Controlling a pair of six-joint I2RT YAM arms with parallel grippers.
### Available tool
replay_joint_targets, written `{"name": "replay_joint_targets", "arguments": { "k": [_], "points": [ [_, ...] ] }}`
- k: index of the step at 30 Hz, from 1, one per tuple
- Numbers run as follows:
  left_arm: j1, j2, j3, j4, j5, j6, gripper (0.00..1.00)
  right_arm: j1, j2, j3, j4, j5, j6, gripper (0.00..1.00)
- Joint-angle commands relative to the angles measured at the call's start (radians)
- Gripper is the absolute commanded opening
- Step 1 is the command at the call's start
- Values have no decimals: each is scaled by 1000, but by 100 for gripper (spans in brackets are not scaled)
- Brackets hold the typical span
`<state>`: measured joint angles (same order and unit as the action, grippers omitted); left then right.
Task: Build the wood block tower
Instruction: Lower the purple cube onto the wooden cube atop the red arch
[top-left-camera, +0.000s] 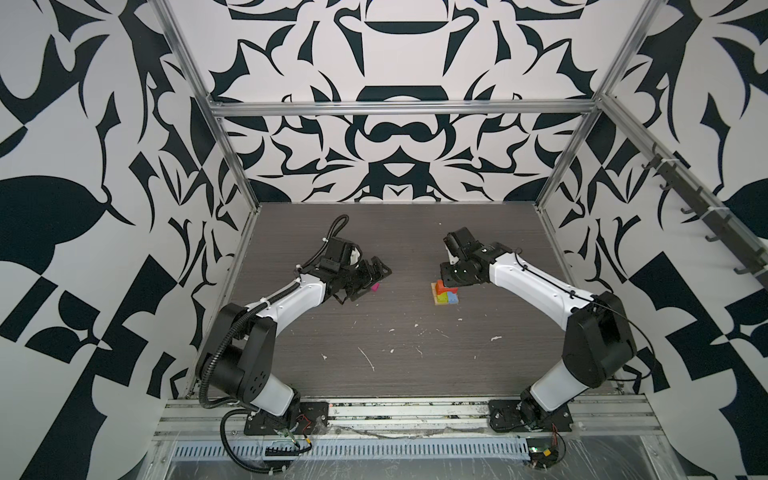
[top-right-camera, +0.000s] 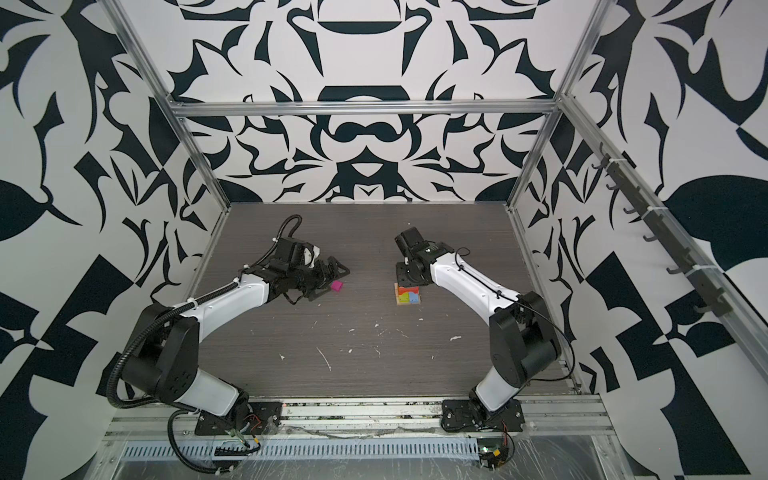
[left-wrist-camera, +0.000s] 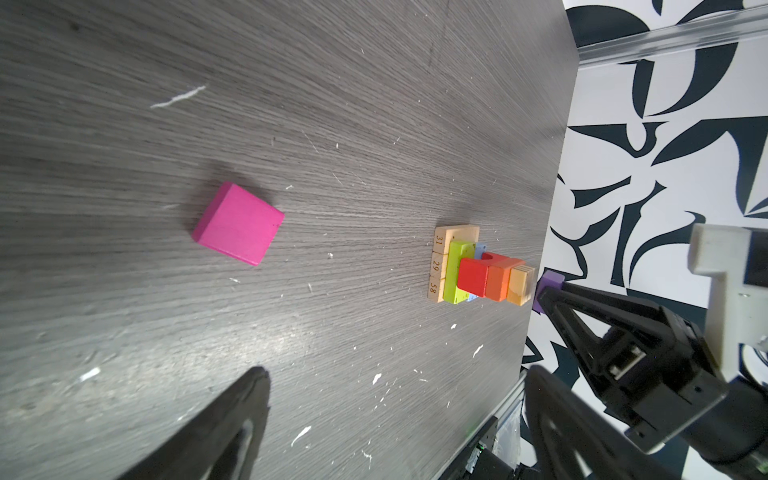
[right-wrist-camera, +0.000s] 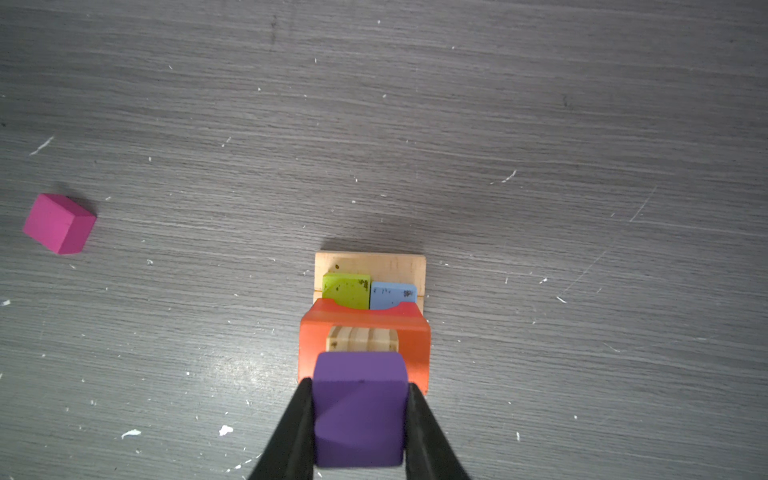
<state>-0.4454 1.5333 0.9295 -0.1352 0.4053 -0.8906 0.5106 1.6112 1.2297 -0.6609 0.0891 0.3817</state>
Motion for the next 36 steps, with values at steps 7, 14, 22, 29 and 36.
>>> {"name": "replay_joint_targets", "arguments": {
  "k": [7,14,22,29,36],
  "points": [
    [-3,-8,11,-8,-3,5,98,-3,10,34,6,-2,11,32],
    [-3,-13,11,-11,-8,5,98,-4,15,34,6,-2,14,32],
    [-3,-10,12,-9,-8,5,98,-3,12,31,7,0,17,35],
    [-4,-14,11,-15,-14,7,98,-3,13,30,7,1,22,39],
    [-3,-16,11,-17,-15,8,98,-3,15,31,7,0,26,40]
  ]
}}
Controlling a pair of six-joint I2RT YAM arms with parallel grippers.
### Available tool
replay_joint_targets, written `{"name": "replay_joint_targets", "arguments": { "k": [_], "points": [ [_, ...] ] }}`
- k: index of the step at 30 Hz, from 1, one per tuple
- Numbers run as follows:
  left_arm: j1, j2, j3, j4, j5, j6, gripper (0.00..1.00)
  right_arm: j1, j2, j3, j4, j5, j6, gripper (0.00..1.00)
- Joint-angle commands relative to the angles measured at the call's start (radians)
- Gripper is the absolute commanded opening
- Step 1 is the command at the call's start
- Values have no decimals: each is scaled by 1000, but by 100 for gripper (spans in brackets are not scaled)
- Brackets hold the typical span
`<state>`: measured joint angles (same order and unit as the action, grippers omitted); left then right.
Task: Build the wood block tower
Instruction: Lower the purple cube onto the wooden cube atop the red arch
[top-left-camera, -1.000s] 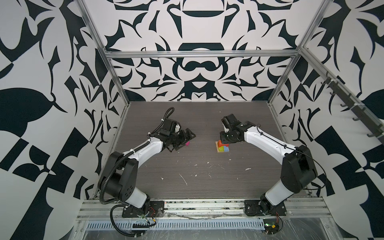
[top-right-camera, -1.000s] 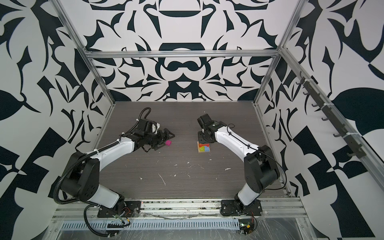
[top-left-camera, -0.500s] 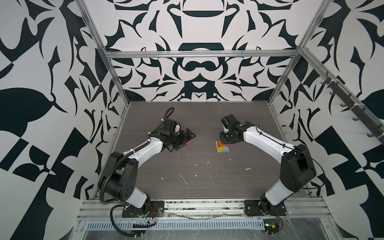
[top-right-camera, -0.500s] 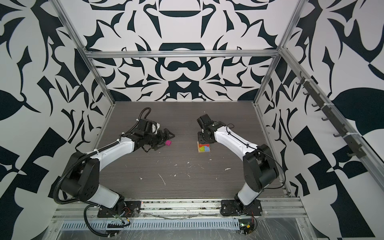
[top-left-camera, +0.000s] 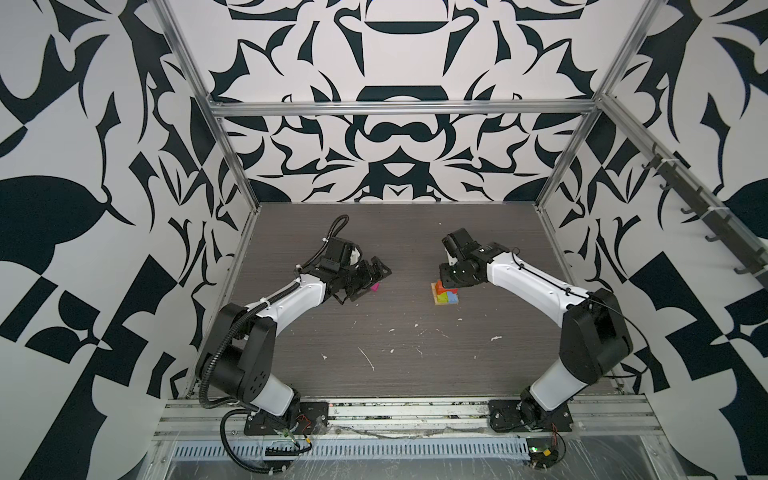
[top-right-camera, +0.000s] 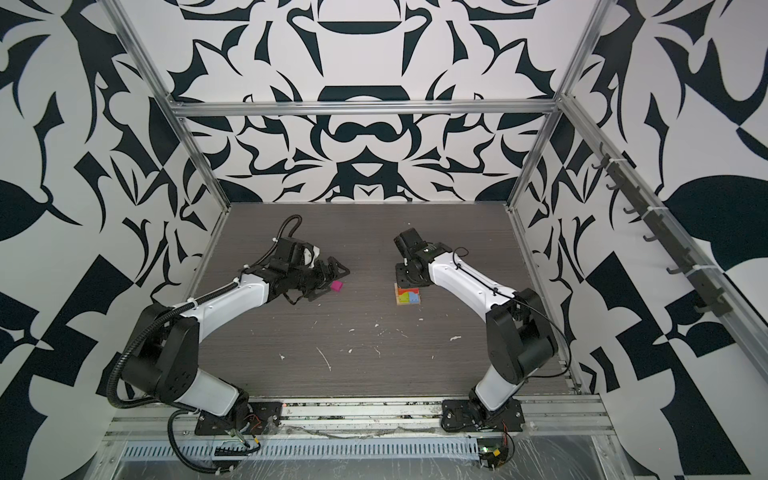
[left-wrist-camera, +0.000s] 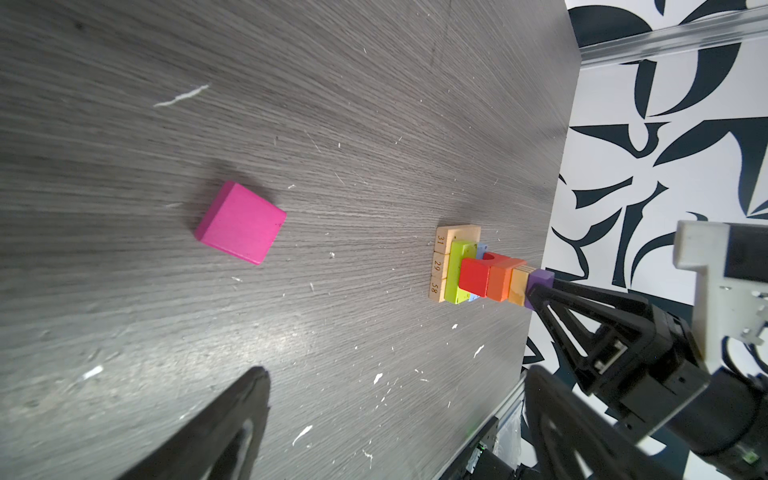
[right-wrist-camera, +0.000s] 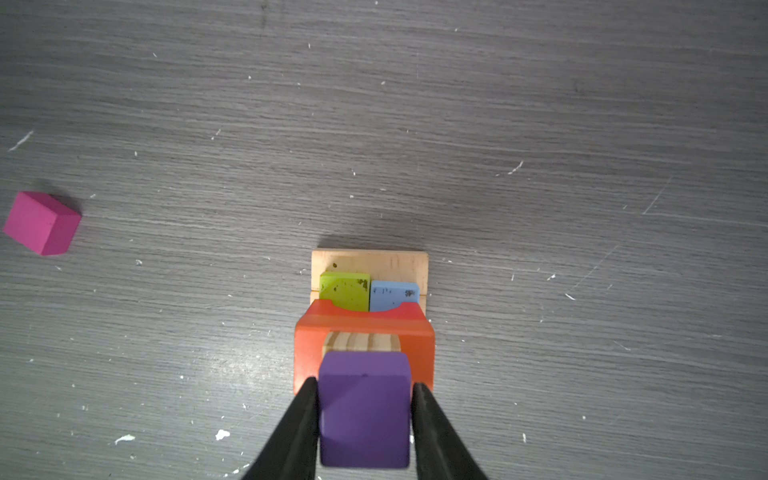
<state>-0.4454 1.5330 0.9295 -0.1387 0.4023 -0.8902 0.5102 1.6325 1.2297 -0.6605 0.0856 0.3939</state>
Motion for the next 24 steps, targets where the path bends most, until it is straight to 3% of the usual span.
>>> {"name": "replay_joint_targets", "arguments": {
  "k": [1,24],
  "points": [
    [-3,-14,13,-13,-11,7,98,-3,-7,31,7,3,15,41],
    [-3,-9,24,-21,-7,13,98,-2,-8,34,23,-12,25,39]
  ]
}}
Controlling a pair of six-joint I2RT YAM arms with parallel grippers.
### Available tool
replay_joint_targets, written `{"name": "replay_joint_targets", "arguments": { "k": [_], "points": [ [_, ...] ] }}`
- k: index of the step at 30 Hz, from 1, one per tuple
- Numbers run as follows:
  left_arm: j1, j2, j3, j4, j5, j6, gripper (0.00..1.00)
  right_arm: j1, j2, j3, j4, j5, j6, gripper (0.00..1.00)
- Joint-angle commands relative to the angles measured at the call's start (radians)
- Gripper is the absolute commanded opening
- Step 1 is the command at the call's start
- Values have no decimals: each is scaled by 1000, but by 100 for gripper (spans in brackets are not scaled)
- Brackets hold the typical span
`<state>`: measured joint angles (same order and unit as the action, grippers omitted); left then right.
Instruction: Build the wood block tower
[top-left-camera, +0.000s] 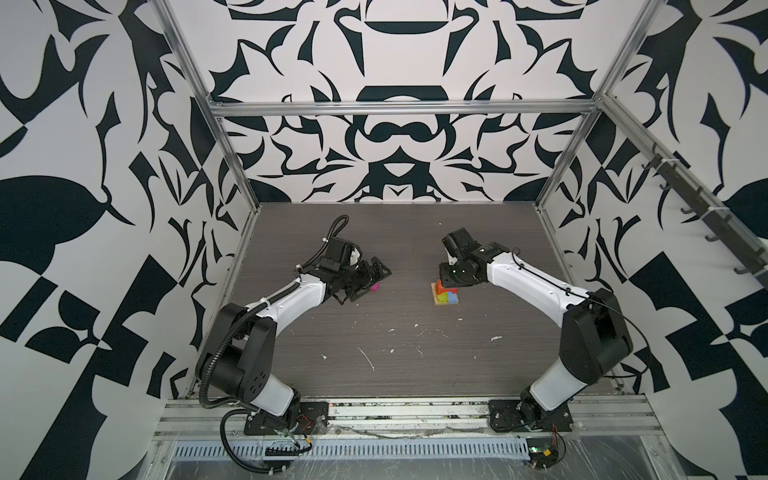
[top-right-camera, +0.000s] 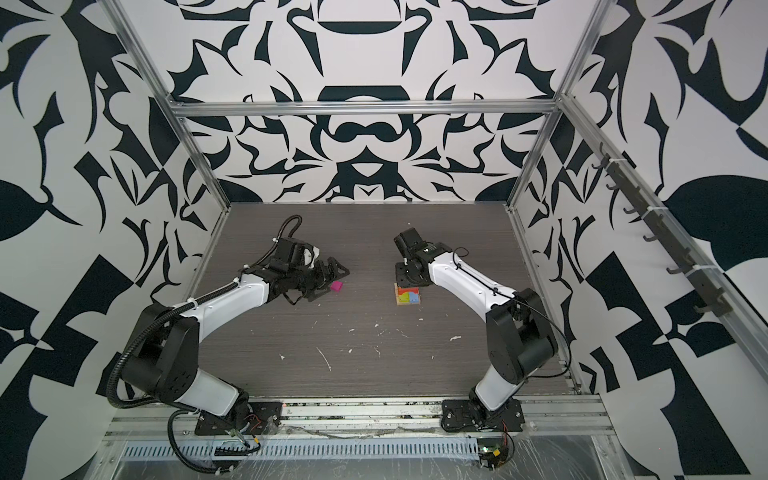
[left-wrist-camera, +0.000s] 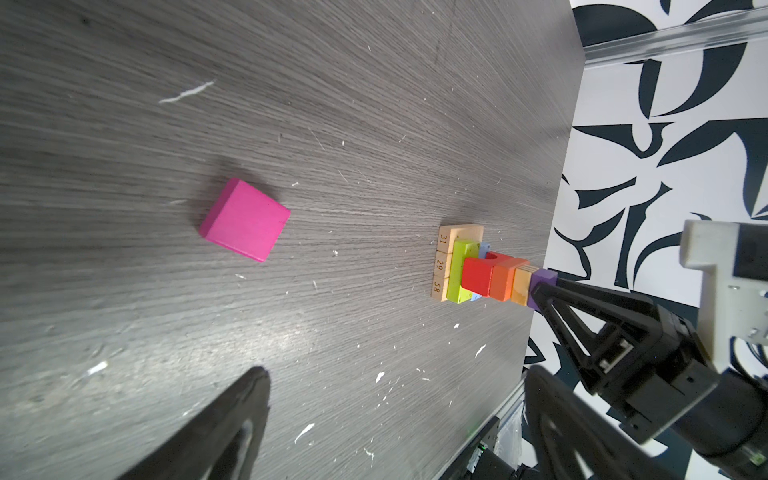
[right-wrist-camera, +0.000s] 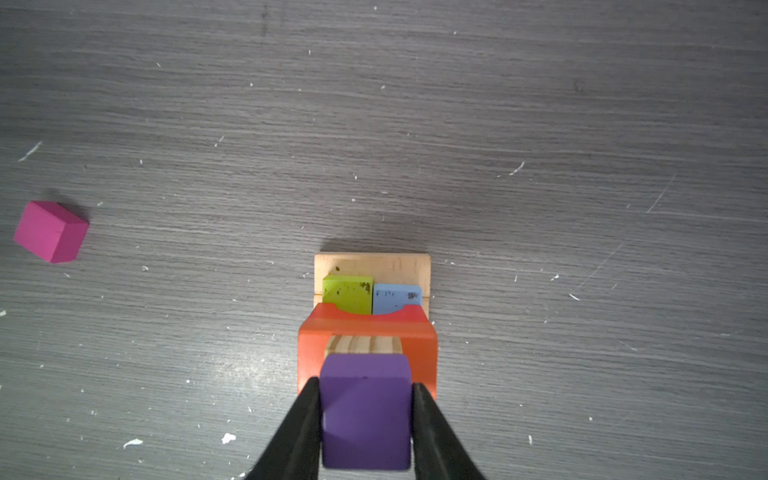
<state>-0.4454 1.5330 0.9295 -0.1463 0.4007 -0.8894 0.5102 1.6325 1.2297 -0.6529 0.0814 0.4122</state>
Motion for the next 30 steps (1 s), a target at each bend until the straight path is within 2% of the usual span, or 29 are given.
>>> {"name": "replay_joint_targets", "arguments": {
  "k": [1,18,30],
  "points": [
    [-3,-10,25,-13,-6,12,98,-1,-8,33,16,-9,7,39],
    [-3,-12,15,-12,-9,12,98,-2,-2,34,15,-4,9,43],
    [-3,-1,12,-6,-10,12,98,-2,-29,37,7,-2,5,61]
  ]
}}
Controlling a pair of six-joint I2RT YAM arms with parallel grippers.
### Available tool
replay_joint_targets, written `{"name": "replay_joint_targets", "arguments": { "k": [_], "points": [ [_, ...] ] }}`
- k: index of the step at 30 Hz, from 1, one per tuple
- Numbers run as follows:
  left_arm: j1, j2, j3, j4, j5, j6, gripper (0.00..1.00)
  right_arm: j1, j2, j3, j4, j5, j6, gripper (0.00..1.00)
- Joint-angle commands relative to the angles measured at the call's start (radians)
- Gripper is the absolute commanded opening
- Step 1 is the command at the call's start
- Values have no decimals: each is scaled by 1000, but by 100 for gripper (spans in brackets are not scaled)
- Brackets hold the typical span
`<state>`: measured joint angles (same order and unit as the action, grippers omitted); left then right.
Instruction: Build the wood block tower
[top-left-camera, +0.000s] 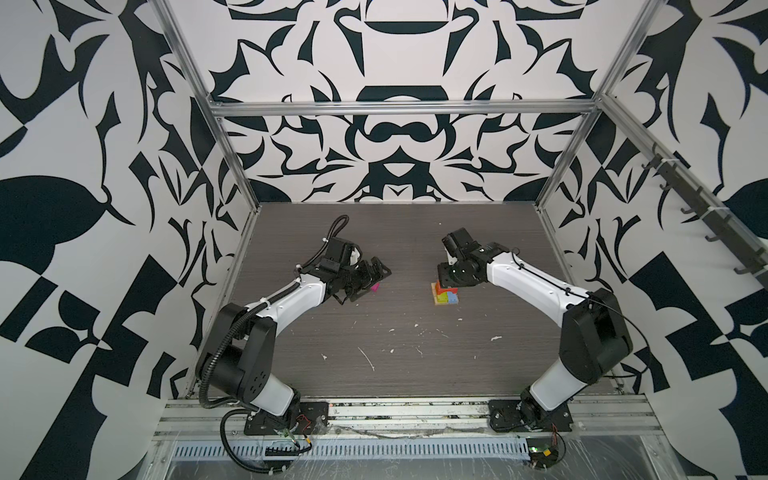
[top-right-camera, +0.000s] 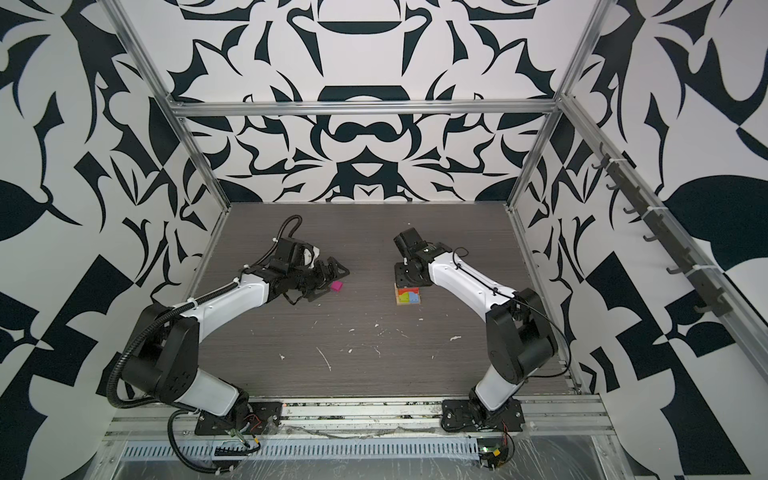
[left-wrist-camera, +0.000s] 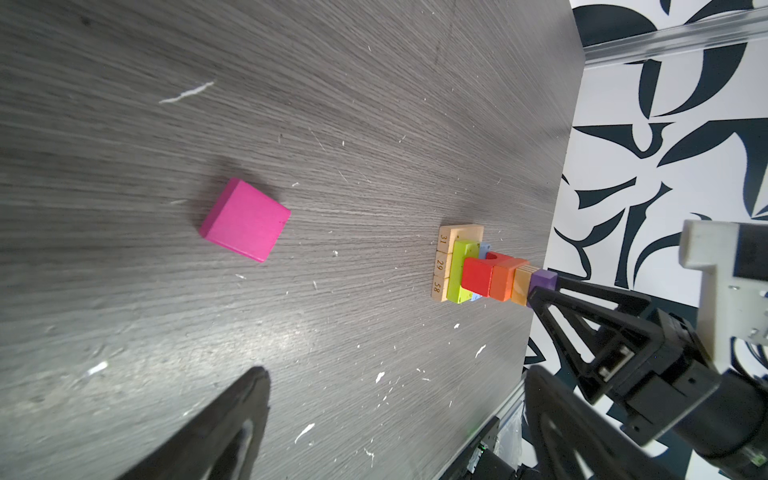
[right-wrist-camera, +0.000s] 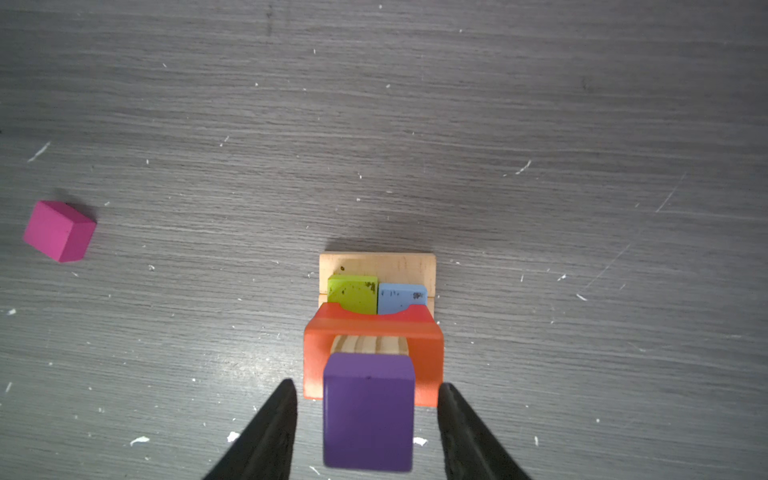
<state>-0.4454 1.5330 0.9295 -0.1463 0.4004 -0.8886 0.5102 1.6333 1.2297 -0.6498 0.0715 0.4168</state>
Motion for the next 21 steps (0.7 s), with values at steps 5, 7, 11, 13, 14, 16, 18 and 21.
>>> {"name": "replay_joint_targets", "arguments": {
  "k": [5,7,11,13,14,16,18,21],
  "points": [
    [-3,-1,18,-26,-24,24,98,-1,-56,50,-13,1,-12,68],
    [-3,3,28,-45,-34,35,98,-1,-70,51,-19,1,-15,69],
    [-3,16,54,-100,-63,63,98,0,-116,47,-18,-3,-22,72],
    [-3,22,70,-132,-84,80,98,3,-131,50,-20,-13,-36,73],
    [-3,25,81,-151,-97,89,98,6,-136,56,-26,-16,-42,73],
    [-3,35,105,-191,-125,112,98,11,-149,57,-30,-23,-54,73],
    [-4,50,134,-237,-155,140,98,13,-167,51,-27,-37,-61,74],
    [-4,77,176,-301,-202,174,98,17,-194,36,-11,-52,-73,73]
  ]
}}
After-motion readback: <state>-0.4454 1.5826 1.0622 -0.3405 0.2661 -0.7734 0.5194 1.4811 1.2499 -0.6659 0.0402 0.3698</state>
